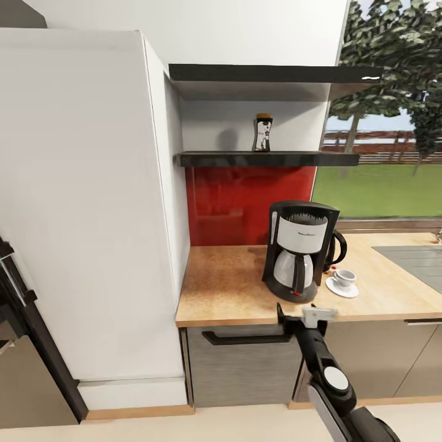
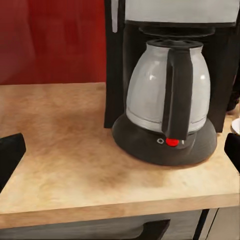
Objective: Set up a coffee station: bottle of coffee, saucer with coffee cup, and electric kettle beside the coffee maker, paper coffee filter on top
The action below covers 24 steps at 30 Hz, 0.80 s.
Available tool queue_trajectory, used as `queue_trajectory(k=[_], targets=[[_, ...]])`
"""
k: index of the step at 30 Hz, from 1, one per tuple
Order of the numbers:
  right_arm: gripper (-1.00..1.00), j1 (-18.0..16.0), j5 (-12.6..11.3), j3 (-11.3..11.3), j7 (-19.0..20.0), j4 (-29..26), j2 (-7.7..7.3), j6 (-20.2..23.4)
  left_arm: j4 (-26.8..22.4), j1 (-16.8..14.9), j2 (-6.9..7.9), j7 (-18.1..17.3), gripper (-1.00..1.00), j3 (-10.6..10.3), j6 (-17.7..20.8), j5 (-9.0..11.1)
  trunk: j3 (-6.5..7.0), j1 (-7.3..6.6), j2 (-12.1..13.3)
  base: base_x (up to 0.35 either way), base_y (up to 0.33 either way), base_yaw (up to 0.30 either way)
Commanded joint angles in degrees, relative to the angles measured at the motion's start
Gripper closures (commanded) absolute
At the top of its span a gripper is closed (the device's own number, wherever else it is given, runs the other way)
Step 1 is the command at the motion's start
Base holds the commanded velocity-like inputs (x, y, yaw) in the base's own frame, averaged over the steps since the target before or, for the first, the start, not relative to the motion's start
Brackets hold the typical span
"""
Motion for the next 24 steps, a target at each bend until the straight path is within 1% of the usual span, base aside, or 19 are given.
queue_trajectory(k=[1,3,4,5,6,7,8,9,10,11,12,13,15,16,18,20,24], targets=[[-1.00,-0.04,0.02,0.11,-0.51,-0.75,0.35,0.38,0.47,0.04,-0.01,-0.08,-1.00,-0.17,-0.10,0.49,-0.01,0.02,-0.03,0.000,0.000,0.000],[-1.00,-0.43,0.68,-0.01,-0.56,-2.24,2.25,0.44,1.58,0.04,-0.06,-0.08,-1.00,-0.13,-0.12,0.62,-0.01,0.02,-0.03,0.000,0.000,0.000],[-1.00,-0.95,1.10,-0.03,-0.60,-2.48,3.01,0.42,2.00,0.04,-0.06,-0.08,-1.00,-0.13,-0.12,0.65,-0.01,0.02,-0.03,0.000,0.000,0.000],[-1.00,-1.33,1.45,-0.04,-0.66,-2.57,3.45,0.42,2.20,0.04,-0.07,-0.08,-1.00,-0.12,-0.12,0.66,-0.01,0.02,-0.03,0.000,0.000,0.000],[-1.00,-2.26,2.45,-0.04,-0.87,-2.70,4.48,0.46,2.60,0.04,-0.07,-0.08,-1.00,-0.11,-0.12,0.68,-0.01,0.02,-0.03,0.000,0.000,0.000],[-1.00,-2.76,3.06,-0.05,-0.97,-2.75,5.03,0.48,2.77,0.04,-0.07,-0.08,-1.00,-0.11,-0.12,0.69,-0.01,0.02,-0.03,0.000,0.000,0.000],[-1.00,-3.71,4.41,-0.05,-1.20,-2.81,6.20,0.51,3.11,0.04,-0.05,-0.08,-1.00,-0.12,-0.12,0.70,-0.01,0.02,-0.03,0.000,0.000,0.000],[-1.00,-5.10,6.53,-0.05,-1.59,-2.87,8.34,0.56,3.69,0.04,-0.02,-0.08,-1.00,-0.14,-0.12,0.81,-0.01,0.02,-0.03,0.000,0.000,0.000],[-1.00,-5.89,7.75,-0.06,-1.91,-2.93,9.91,0.59,4.04,0.04,-0.01,-0.08,-1.00,-0.15,-0.12,0.90,-0.01,0.02,-0.03,0.000,0.000,0.000],[-1.00,-6.23,8.34,-0.06,-2.09,-2.95,10.78,0.66,4.20,0.04,0.00,-0.08,-1.00,-0.16,-0.12,0.91,-0.01,0.02,-0.03,0.000,0.000,0.000],[-1.00,-6.75,9.55,-0.06,-2.53,-2.97,12.66,0.94,4.43,0.04,0.00,-0.08,-1.00,-0.16,-0.12,0.95,-0.01,0.02,-0.03,0.000,0.000,0.000],[-1.00,-6.94,10.18,-0.06,-2.76,-2.98,13.63,1.14,4.52,0.04,0.00,-0.08,-1.00,-0.17,-0.12,0.98,-0.01,0.02,-0.03,0.000,0.000,0.000],[-1.00,-7.49,12.99,-0.06,-3.41,-3.01,17.19,1.96,4.76,0.04,0.03,-0.08,-1.00,-0.17,-0.12,1.02,-0.01,0.02,-0.03,0.000,0.000,0.000],[-1.00,-8.14,15.14,-0.06,-3.65,-3.01,18.21,2.36,4.86,0.04,0.06,-0.08,-1.00,-0.17,-0.11,1.04,-0.01,0.02,-0.03,0.000,0.000,0.000],[-1.00,-9.39,16.95,-0.06,-4.12,-3.02,18.21,2.89,5.20,0.04,0.10,-0.08,-1.00,-0.22,-0.12,1.05,-0.01,0.02,-0.03,0.000,0.000,0.000],[-1.00,-9.98,17.44,-0.06,-4.56,-3.02,18.21,3.21,5.53,0.04,0.15,-0.08,-1.00,-0.23,-0.12,1.03,-0.01,0.02,-0.03,0.000,0.000,0.000],[-1.00,-12.35,18.10,-0.06,-6.46,-3.07,18.21,4.14,6.31,0.04,0.24,-0.08,-1.00,-0.25,-0.12,0.99,-0.01,0.02,-0.03,0.000,0.000,0.000]])
